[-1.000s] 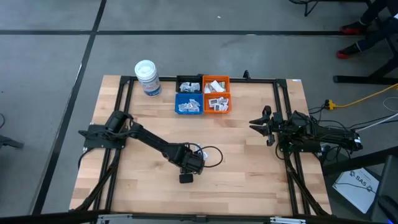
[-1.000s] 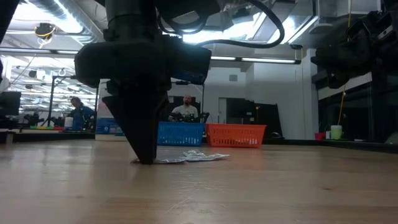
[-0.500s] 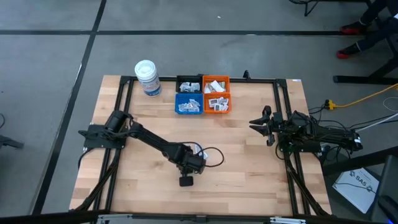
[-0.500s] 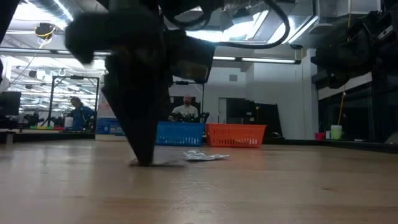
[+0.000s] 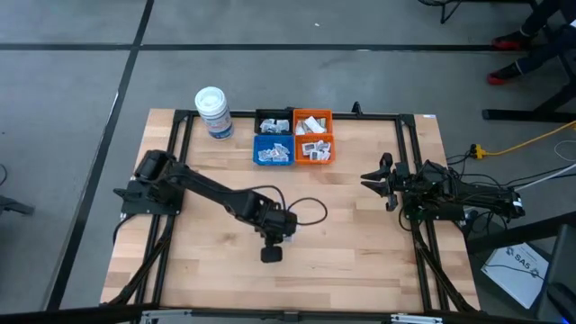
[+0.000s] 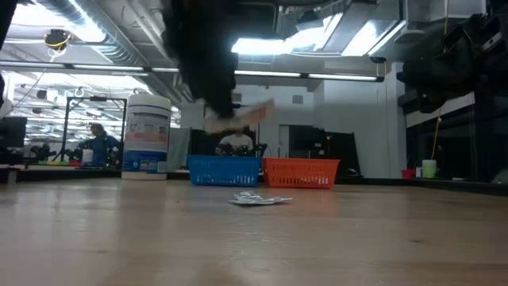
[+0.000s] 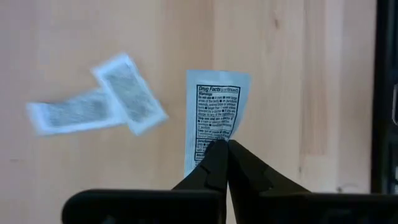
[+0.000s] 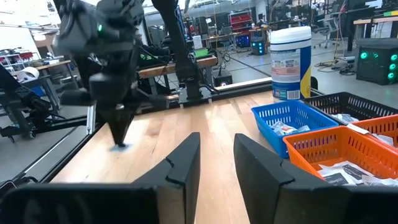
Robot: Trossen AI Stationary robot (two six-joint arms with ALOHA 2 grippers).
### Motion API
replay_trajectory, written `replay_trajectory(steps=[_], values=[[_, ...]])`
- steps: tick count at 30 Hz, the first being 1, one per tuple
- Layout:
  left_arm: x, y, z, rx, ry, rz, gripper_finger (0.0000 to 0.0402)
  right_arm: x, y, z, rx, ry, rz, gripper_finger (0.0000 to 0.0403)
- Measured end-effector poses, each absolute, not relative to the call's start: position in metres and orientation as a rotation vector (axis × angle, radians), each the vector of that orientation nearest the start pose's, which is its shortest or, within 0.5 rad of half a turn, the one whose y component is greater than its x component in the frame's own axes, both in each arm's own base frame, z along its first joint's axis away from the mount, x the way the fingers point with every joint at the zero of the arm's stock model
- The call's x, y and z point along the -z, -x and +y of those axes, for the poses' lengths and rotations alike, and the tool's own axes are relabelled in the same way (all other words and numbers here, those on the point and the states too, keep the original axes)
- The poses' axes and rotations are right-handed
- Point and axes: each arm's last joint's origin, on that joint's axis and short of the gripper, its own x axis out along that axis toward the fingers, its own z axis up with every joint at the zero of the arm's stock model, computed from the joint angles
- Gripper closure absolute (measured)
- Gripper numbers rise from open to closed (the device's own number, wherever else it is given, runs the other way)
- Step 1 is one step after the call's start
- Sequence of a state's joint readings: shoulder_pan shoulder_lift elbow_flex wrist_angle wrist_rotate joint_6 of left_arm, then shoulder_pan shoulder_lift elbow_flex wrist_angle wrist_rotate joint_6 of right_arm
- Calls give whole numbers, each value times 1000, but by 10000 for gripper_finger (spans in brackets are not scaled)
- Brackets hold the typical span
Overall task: Pick & Place First Aid Supplies
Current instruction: Put the ointment pack into the blue bin
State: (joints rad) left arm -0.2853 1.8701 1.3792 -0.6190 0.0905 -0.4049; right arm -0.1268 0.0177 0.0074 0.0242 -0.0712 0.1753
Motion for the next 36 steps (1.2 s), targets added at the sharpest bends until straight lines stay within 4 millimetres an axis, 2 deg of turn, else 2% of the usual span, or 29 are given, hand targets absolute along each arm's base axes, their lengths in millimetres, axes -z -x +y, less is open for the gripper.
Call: replay_trajectory(steps=[4,14,28,36], values=[[-226,-366,-100,56,260,1090,400,-167,-98,-10,55,-174,-19,303],[-258,-364,-65,-99,314,944,400,-167,-98,-10,54,-174,-19,303],[-265,-371,13,-218,352,864,400,-167,-98,-10,54,-174,-19,303],[-265,-366,62,-297,298,852,400,-167,-98,-10,54,-174,-19,303]])
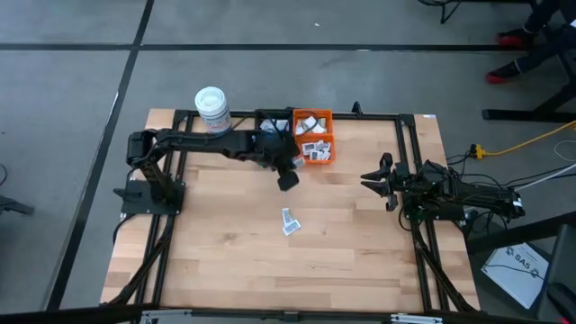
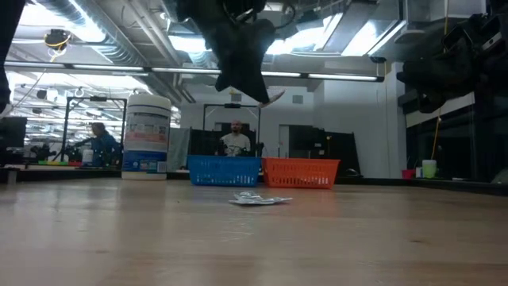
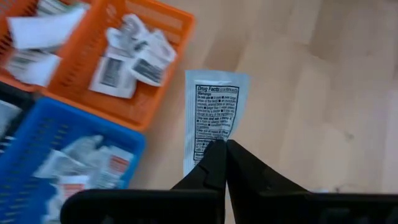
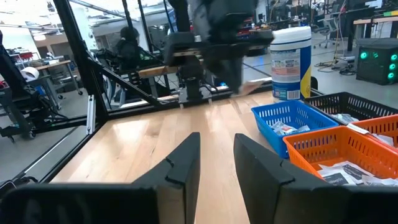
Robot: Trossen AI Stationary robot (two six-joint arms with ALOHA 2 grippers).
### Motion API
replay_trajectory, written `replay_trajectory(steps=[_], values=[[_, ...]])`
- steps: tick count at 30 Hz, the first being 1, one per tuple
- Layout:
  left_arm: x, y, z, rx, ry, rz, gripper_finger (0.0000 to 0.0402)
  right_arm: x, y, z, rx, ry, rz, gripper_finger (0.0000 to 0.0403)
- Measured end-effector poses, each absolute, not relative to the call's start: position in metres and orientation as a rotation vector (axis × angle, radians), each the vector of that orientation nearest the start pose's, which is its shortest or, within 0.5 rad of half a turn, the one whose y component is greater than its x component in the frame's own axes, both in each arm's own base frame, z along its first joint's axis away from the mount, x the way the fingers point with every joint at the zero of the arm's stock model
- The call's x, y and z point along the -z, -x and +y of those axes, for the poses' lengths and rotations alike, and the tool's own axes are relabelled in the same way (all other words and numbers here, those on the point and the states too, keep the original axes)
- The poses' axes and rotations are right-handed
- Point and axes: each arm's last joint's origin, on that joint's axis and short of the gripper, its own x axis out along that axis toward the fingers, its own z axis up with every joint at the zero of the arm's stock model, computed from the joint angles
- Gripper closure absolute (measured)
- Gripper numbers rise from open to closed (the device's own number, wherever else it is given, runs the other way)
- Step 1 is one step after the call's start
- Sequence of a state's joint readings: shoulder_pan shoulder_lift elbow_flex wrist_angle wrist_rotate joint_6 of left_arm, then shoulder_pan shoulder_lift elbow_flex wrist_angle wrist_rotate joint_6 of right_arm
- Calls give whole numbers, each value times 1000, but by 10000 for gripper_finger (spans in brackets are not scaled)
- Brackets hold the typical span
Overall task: Pick & Place First Aid Supplies
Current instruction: Put the ointment pack into the blue bin
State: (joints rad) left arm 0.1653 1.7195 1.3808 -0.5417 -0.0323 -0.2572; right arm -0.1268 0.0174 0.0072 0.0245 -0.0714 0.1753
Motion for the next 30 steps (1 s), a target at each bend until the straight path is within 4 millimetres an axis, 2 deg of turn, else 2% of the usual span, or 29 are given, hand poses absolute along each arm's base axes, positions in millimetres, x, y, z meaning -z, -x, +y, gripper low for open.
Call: replay_trajectory(steps=[9,17,25,30], values=[[-263,-353,110,-346,223,889,400,-167,-98,-10,54,-174,-19,303],[-249,-328,142,-373,206,1088,400,-167,-98,-10,54,-174,-19,303],[-245,-318,161,-301,164,1129,399,-167,-98,-10,54,-174,-19,303],[-244,-314,166,-280,180,1137,367,-167,-98,-10,54,-174,-19,303]])
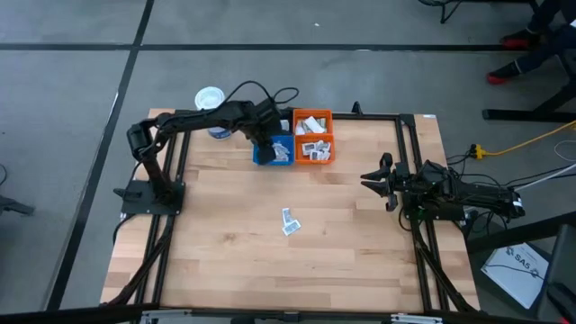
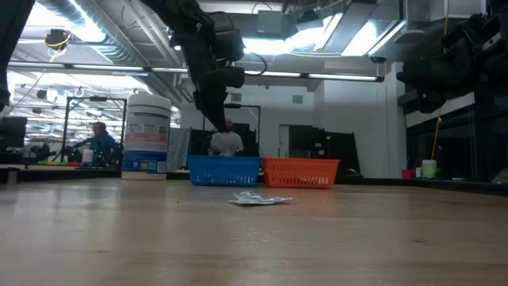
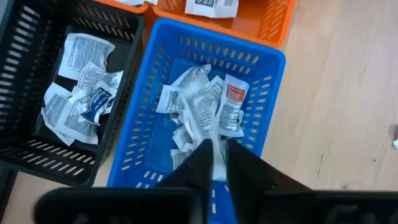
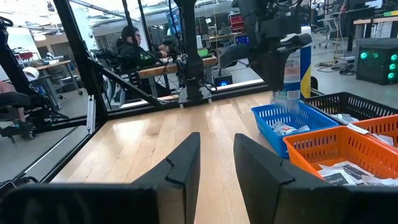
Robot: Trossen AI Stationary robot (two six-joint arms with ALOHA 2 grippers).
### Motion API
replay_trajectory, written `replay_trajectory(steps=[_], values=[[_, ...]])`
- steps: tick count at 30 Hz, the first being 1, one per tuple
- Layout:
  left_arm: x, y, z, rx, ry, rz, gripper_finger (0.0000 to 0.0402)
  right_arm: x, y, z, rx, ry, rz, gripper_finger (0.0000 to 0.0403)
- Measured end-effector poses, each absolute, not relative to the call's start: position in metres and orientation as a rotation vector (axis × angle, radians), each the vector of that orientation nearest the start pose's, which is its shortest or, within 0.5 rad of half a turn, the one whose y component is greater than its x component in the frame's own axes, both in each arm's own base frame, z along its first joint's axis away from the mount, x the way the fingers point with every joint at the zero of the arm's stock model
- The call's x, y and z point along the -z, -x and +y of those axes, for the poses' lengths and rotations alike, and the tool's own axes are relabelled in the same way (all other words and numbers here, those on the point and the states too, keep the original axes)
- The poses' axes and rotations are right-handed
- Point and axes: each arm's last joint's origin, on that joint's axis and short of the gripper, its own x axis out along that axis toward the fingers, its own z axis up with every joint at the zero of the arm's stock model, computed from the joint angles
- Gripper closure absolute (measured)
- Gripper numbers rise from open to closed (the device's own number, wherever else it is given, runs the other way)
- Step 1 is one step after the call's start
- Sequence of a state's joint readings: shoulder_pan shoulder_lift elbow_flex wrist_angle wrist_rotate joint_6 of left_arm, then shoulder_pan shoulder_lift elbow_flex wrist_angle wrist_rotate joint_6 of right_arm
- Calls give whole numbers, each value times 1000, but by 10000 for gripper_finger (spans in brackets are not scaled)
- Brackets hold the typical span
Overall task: Pick & Place First Aid Supplies
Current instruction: Put the ointment pack into the blue bin
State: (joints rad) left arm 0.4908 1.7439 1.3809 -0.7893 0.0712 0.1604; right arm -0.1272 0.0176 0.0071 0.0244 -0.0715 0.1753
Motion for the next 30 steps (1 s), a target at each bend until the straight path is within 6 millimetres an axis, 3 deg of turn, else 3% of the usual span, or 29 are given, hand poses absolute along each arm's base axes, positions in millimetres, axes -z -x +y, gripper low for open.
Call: replay_trajectory(steps=[8,12,20,30], values=[[-244,-314,165,-270,185,1135,272,-167,-98,-10,54,-174,-19,303],[-245,-321,157,-254,166,1115,246,-167,-98,-10,54,-174,-19,303],[-247,-340,122,-162,94,1074,244,-167,-98,-10,54,-174,-19,303],[-249,-360,57,16,-81,1044,249,-167,-98,-10,54,-174,-19,303]])
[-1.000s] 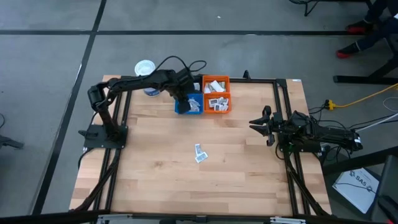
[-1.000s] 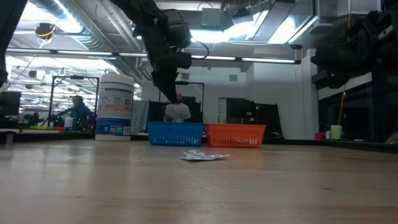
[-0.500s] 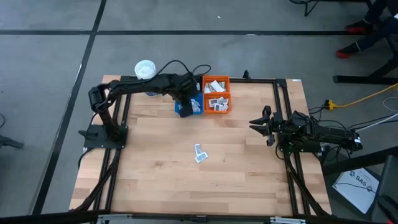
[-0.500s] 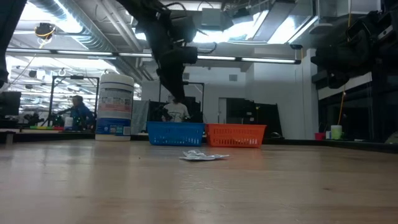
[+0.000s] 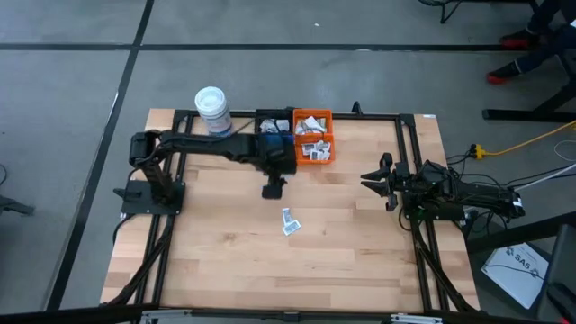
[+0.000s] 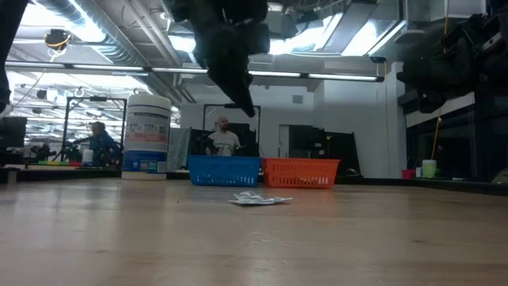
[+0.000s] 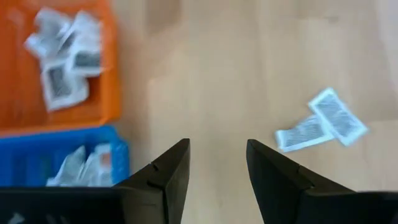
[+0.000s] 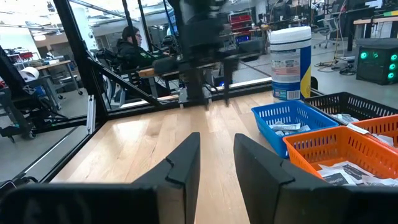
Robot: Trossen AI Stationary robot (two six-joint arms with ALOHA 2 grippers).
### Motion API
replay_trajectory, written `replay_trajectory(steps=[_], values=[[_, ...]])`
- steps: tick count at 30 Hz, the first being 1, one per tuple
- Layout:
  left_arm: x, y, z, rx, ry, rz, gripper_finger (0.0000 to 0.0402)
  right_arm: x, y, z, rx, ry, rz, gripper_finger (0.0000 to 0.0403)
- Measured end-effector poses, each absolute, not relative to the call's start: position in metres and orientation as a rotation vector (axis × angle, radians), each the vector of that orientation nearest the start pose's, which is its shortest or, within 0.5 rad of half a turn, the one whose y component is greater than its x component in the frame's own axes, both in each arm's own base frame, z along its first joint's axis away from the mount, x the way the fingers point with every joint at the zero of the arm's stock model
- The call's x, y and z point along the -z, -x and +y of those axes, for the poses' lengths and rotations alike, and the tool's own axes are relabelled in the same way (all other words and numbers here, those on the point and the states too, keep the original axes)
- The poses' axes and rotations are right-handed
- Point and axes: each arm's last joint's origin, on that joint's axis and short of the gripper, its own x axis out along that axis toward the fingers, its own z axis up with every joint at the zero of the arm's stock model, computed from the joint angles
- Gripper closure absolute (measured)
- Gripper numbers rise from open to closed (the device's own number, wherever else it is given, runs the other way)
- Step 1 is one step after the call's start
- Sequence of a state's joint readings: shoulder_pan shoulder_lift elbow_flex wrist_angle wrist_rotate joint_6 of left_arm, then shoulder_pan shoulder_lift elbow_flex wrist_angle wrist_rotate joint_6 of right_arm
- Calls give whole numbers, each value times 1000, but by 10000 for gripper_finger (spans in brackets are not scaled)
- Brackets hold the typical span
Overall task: Pick & Place First Aid Supplies
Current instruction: Put the ointment pack into the blue bin
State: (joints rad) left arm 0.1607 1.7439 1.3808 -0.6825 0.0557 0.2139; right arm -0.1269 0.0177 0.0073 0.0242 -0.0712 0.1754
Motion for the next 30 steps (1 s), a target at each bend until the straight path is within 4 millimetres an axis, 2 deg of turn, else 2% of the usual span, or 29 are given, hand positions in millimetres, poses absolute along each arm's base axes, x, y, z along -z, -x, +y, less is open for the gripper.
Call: replay_trajectory(steps=[8,15,20,30], values=[[-246,-366,0,222,-311,1030,253,-167,-98,-10,54,-174,-19,303],[-221,-378,-31,333,-447,1048,253,-167,-98,-10,54,-174,-19,303],[-197,-385,-37,371,-463,1103,254,-167,-98,-10,55,-174,-19,303],[-155,-400,-23,369,-464,1168,254,-167,-98,-10,54,-174,-19,303]])
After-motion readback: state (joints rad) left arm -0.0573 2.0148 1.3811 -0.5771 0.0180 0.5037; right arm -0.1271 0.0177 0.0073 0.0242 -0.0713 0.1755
